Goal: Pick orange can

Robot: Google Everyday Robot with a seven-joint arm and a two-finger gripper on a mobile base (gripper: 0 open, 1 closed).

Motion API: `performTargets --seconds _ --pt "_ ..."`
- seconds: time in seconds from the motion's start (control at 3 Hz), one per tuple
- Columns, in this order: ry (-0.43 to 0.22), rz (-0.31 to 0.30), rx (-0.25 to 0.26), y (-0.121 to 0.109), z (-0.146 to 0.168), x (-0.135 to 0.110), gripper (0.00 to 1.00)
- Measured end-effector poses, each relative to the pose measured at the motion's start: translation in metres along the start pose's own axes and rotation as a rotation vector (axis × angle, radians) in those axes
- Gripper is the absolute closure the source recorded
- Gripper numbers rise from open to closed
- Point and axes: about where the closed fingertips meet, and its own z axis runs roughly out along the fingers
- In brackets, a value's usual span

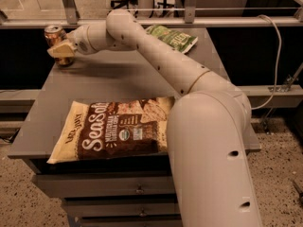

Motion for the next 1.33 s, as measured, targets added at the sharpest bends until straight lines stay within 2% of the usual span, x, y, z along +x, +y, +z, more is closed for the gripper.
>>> performTargets --seconds 0.33,0.67,1.0,1.33 --pt "-0.049 0.014 -0.027 -0.002 -0.012 -0.013 0.94" --pt "-0.087 -0.023 -0.035 0.003 -0.046 -0.032 1.0" --pt "-0.109 -0.067 -0.001 0.003 -0.111 -0.04 1.0" --pt "-0.106 -0.065 0.018 -0.003 -0.124 -0.035 1.0"
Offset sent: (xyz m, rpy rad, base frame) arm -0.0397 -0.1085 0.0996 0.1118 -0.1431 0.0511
